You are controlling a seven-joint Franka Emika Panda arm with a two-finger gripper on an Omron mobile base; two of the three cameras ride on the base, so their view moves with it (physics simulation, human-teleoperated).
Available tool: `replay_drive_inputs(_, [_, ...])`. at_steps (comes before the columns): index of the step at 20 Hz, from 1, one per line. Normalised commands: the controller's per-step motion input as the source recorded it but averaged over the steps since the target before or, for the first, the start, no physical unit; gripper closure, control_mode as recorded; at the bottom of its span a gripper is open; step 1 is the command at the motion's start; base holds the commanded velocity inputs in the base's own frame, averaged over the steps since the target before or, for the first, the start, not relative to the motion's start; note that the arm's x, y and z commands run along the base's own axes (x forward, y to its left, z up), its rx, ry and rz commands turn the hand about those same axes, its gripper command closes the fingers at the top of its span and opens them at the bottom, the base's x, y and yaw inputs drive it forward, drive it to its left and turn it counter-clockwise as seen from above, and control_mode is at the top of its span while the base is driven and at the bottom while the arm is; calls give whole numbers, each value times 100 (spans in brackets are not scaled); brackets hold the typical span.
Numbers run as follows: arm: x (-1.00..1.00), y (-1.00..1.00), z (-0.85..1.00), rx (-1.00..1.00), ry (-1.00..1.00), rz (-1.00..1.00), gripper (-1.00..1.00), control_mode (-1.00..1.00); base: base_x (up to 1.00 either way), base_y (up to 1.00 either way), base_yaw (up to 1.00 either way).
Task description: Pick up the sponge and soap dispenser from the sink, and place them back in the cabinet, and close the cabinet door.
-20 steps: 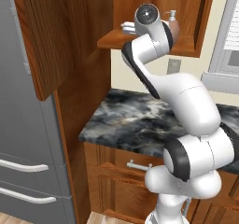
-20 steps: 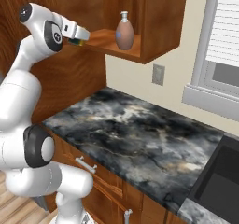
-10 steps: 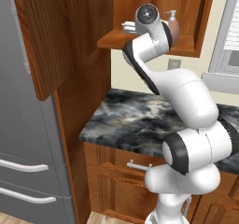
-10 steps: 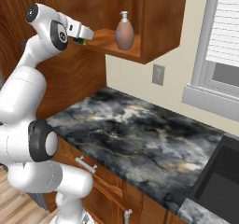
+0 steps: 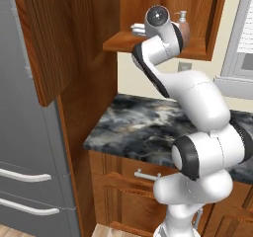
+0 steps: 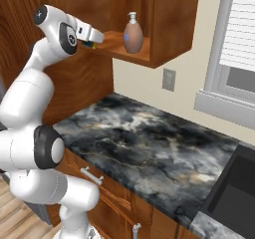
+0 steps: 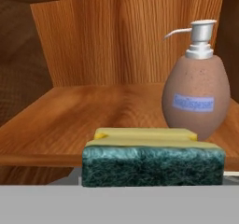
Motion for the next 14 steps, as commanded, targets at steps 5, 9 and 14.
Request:
replay_drive_inputs(5, [14, -2, -8, 0, 0, 0, 100, -100, 0, 0, 0])
replay_drive_inputs(9, [21, 0, -10, 0, 0, 0, 100, -100, 0, 0, 0])
replay_drive_inputs(14, [23, -2, -6, 0, 0, 0, 100, -100, 0, 0, 0])
